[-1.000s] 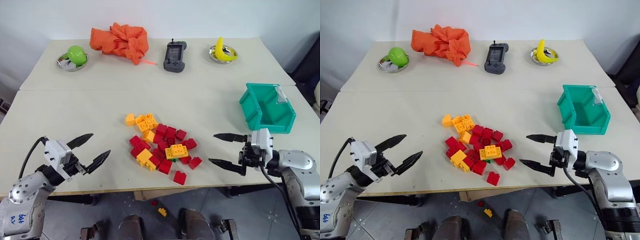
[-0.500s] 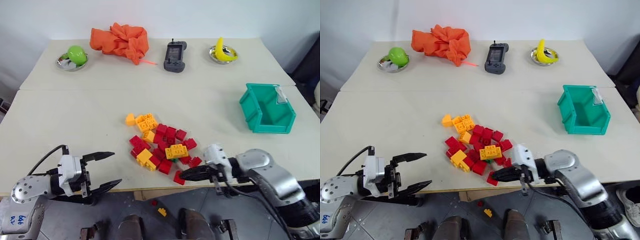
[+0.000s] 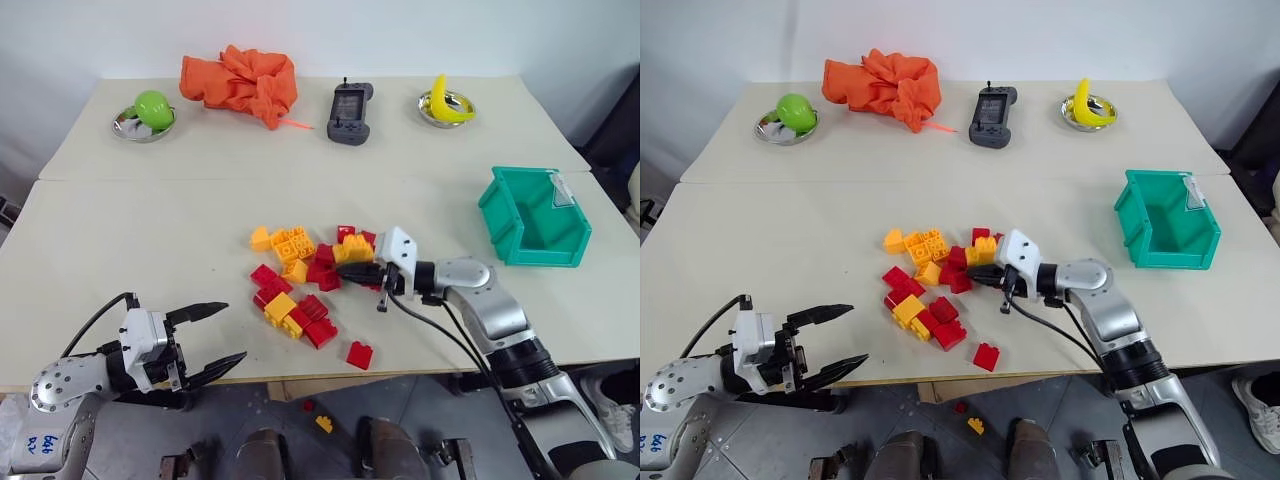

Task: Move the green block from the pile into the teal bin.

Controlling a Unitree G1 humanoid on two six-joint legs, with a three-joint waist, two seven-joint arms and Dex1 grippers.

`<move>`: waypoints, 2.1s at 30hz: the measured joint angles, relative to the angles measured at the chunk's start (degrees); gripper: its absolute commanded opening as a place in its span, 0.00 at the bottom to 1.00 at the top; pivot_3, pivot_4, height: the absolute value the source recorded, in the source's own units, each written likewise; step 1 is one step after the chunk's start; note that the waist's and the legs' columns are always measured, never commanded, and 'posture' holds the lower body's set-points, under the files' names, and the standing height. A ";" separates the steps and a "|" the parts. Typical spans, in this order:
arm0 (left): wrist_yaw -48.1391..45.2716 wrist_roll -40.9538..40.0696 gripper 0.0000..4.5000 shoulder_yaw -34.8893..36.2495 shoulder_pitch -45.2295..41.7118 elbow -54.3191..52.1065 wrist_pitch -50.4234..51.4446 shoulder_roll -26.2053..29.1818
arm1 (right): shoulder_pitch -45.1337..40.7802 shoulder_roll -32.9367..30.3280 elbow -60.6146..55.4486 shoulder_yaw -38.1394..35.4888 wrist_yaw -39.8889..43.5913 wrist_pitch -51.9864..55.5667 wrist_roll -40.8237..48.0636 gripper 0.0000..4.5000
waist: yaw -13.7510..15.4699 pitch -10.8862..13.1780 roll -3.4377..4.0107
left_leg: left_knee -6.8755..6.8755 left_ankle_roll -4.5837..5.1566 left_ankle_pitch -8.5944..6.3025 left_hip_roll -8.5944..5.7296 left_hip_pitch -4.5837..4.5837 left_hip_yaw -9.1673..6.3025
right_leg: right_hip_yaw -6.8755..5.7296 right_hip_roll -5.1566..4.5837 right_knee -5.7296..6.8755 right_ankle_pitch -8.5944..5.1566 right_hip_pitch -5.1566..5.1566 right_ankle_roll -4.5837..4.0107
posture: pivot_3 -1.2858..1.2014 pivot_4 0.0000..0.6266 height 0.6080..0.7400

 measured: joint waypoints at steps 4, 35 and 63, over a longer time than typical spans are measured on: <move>0.27 0.00 1.00 -0.16 -1.33 0.02 0.32 -0.13 | -1.41 0.50 3.46 -2.77 1.08 1.31 2.61 0.00 | -0.19 0.02 0.04 | 0.00 0.00 0.00 0.00 -0.02 0.02 | 0.00 0.00 0.00 0.00 -0.01 0.00 | 0.52 0.24 1.00; -1.29 -2.20 1.00 0.38 -4.12 2.77 4.22 -0.48 | 20.14 -18.23 -5.75 -24.03 10.96 1.77 11.86 1.00 | -0.07 0.04 0.08 | 0.01 -0.01 0.00 0.00 0.05 0.07 | 0.07 0.00 -0.02 0.02 0.01 0.03 | 0.52 0.24 1.00; 1.04 -2.15 1.00 -1.84 -4.07 1.64 5.18 -3.30 | -1.54 6.07 -17.85 -1.40 -31.38 42.76 1.77 0.93 | -0.06 0.04 0.13 | 0.01 -0.01 0.01 0.00 -0.18 0.04 | 0.02 0.00 0.09 0.01 -0.20 0.00 | 0.52 0.24 1.00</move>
